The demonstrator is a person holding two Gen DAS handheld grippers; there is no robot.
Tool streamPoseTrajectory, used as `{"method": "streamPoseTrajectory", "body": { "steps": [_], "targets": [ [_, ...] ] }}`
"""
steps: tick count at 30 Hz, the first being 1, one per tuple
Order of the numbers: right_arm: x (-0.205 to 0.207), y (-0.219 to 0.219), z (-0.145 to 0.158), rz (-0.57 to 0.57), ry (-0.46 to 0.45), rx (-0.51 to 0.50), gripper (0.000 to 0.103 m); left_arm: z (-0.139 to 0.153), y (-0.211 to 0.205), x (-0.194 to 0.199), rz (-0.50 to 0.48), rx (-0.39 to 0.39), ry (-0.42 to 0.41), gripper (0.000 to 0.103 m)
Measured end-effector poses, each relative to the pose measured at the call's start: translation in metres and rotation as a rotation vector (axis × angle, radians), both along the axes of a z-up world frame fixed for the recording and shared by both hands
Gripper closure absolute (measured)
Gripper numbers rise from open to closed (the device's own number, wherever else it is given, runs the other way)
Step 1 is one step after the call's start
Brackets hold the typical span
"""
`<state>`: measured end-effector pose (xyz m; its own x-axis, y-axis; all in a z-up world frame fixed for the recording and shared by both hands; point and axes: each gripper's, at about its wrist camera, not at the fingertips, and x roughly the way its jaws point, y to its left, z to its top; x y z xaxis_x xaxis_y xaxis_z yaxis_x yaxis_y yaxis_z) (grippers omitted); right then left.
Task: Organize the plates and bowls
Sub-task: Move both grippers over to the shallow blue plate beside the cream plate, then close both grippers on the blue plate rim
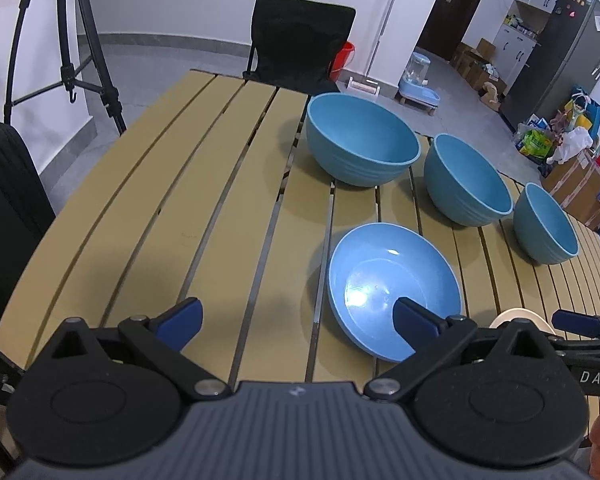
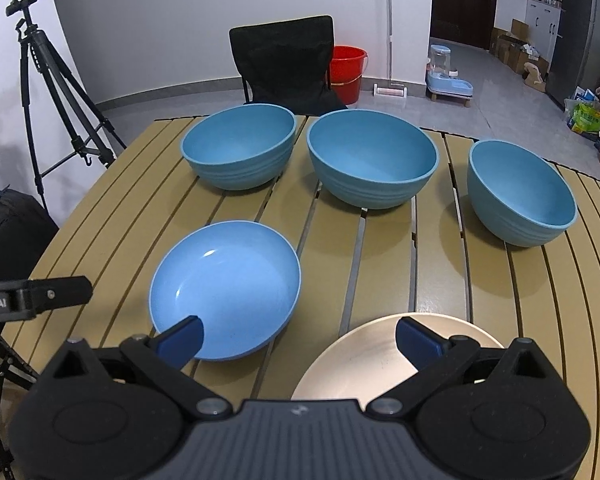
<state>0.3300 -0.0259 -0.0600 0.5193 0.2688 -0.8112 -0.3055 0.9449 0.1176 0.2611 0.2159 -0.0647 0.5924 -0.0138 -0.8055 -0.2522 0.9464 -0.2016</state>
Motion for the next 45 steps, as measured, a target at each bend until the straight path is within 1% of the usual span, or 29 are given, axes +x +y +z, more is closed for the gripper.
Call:
{"method": "streamPoseTrajectory", "body": {
  "steps": [3,6,8,13,14,15,16,18,20,23,25,26,28,30,31,33,36,37,39,41,43,45],
  "targets": [
    [0.008,0.001,-0.006,0.001,0.008,0.002,0.002,-0.007,0.0,0.009,0.001,-0.006,0.017,0.0],
    [0.018,0.002,-0.012,0.005,0.021,0.002,0.006,-0.013,-0.002,0.018,0.003,-0.007,0.03,0.0],
    [0.024,0.004,-0.016,0.011,0.027,0.006,0.007,-0.017,-0.004,0.025,0.004,-0.003,0.042,0.0],
    [0.039,0.009,-0.026,0.024,0.044,0.0,0.016,-0.027,-0.006,0.037,0.003,-0.018,0.06,0.001],
    [0.041,0.01,-0.028,0.026,0.051,-0.001,0.017,-0.029,-0.006,0.039,0.003,-0.023,0.063,0.001],
    [0.044,0.01,-0.031,0.027,0.056,0.0,0.019,-0.031,-0.006,0.041,0.003,-0.029,0.067,0.005],
    [0.046,0.01,-0.033,0.027,0.062,0.001,0.025,-0.033,-0.007,0.042,0.004,-0.032,0.069,0.007],
    [0.051,0.009,-0.038,0.026,0.079,0.009,0.03,-0.036,-0.007,0.046,0.005,-0.039,0.079,0.015],
    [0.056,0.007,-0.043,0.021,0.099,0.02,0.032,-0.04,-0.008,0.05,0.006,-0.041,0.09,0.02],
    [0.061,0.006,-0.05,0.014,0.125,0.033,0.042,-0.044,-0.009,0.054,0.014,-0.046,0.104,0.02],
    [0.065,0.004,-0.054,0.01,0.145,0.049,0.05,-0.046,-0.009,0.057,0.016,-0.046,0.112,0.022],
    [0.067,0.004,-0.056,0.008,0.153,0.057,0.051,-0.047,-0.009,0.058,0.017,-0.046,0.115,0.025],
    [0.069,0.004,-0.059,0.007,0.162,0.068,0.059,-0.05,-0.011,0.06,0.016,-0.049,0.121,0.031],
    [0.071,0.004,-0.061,0.006,0.17,0.078,0.063,-0.052,-0.011,0.061,0.015,-0.049,0.13,0.042],
    [0.073,0.004,-0.063,0.006,0.174,0.083,0.068,-0.053,-0.012,0.062,0.014,-0.049,0.133,0.045],
    [0.075,0.003,-0.065,0.004,0.184,0.094,0.073,-0.055,-0.012,0.063,0.013,-0.05,0.139,0.054],
    [0.076,0.003,-0.068,0.004,0.196,0.107,0.082,-0.057,-0.013,0.064,0.016,-0.052,0.146,0.061],
    [0.077,0.003,-0.069,0.005,0.201,0.114,0.084,-0.058,-0.013,0.065,0.017,-0.056,0.147,0.063],
    [0.078,0.002,-0.069,0.006,0.206,0.127,0.087,-0.059,-0.012,0.065,0.015,-0.062,0.151,0.075],
    [0.078,0.002,-0.07,0.009,0.208,0.139,0.091,-0.061,-0.011,0.066,0.016,-0.077,0.155,0.082],
    [0.078,0.003,-0.07,0.011,0.209,0.147,0.094,-0.061,-0.011,0.066,0.014,-0.093,0.15,0.087],
    [0.078,0.004,-0.07,0.014,0.209,0.152,0.095,-0.06,-0.012,0.066,0.014,-0.098,0.145,0.091]
  ]
}}
